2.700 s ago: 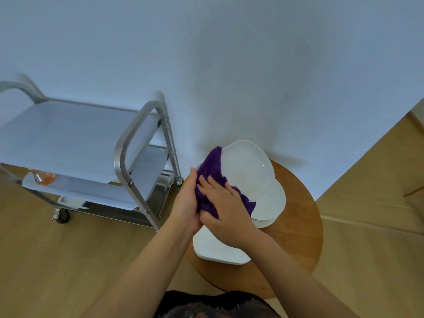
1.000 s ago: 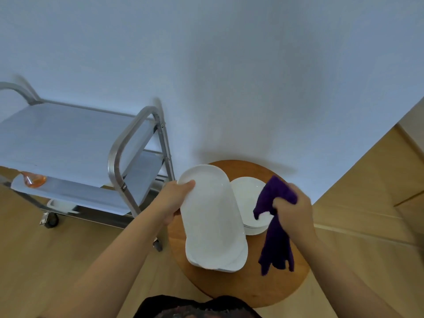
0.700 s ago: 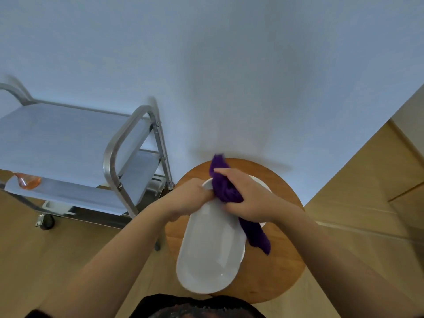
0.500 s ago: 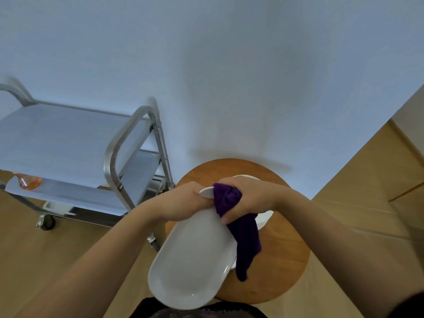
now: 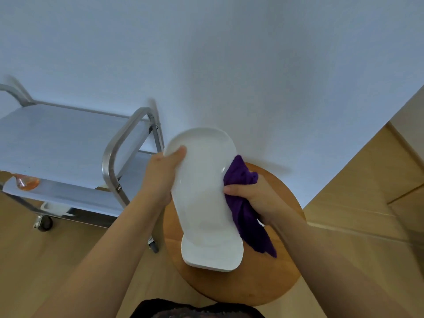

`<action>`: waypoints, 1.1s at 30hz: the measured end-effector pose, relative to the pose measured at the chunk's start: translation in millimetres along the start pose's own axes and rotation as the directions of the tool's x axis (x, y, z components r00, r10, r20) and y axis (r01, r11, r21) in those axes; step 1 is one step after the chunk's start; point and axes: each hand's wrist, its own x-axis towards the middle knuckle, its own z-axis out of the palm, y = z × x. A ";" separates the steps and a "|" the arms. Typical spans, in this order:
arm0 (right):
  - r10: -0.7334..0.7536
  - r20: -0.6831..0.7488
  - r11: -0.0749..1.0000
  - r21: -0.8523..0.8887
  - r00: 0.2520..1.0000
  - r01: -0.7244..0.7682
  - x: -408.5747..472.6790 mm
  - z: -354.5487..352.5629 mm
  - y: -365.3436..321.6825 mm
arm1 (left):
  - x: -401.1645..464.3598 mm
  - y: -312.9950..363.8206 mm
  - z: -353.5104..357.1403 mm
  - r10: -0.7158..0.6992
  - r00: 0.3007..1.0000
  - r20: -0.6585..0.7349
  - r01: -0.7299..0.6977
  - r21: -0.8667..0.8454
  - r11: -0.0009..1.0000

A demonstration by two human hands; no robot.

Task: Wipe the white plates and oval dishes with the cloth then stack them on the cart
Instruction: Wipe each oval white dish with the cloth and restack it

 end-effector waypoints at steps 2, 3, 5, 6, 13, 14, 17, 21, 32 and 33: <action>0.009 -0.037 0.994 0.111 0.999 -0.005 -7.1 5.0 12.2 | 4.9 3.0 -0.9 -0.003 0.994 -0.110 -0.006 -0.085 0.996; 0.003 -0.070 0.986 0.167 0.998 0.009 -9.9 7.0 16.7 | 5.2 2.5 -0.1 -0.001 0.992 -0.125 -0.013 -0.108 0.994; 0.014 -0.161 0.956 0.292 0.987 0.035 -12.7 12.4 23.3 | 3.8 -1.9 4.1 -0.009 0.987 -0.159 -0.012 -0.131 0.991; 0.041 -0.214 0.925 0.377 0.976 0.044 -12.9 16.0 27.0 | 2.4 -5.0 7.7 -0.021 0.980 -0.196 -0.006 -0.138 0.990; 0.215 -0.389 0.808 0.586 0.896 0.060 -6.5 20.6 26.2 | -8.4 -34.2 31.5 -0.193 0.945 -0.265 0.078 -0.389 0.918; 0.207 -0.398 0.845 0.534 0.894 0.042 -5.8 11.8 20.9 | -9.1 -38.0 28.4 -0.218 0.953 -0.211 0.131 -0.364 0.922; 0.167 -0.397 0.934 0.357 0.902 -0.016 -7.1 -19.2 1.9 | -4.1 -44.5 0.1 -0.222 0.973 0.056 0.228 -0.172 0.958; 0.148 -0.272 0.987 -0.020 0.951 -0.159 -10.1 -44.2 -15.8 | 12.1 -28.7 -28.1 -0.291 0.914 0.284 0.300 0.011 0.954; 0.100 -0.227 0.994 -0.017 0.969 -0.107 -9.7 -42.4 -24.5 | 2.3 -23.4 -12.9 -0.254 0.847 0.467 0.088 0.348 0.933; 0.085 -0.274 0.996 0.063 0.958 -0.070 -9.0 -41.6 -25.3 | 0.1 -24.6 -9.7 -0.224 0.871 0.438 0.101 0.285 0.953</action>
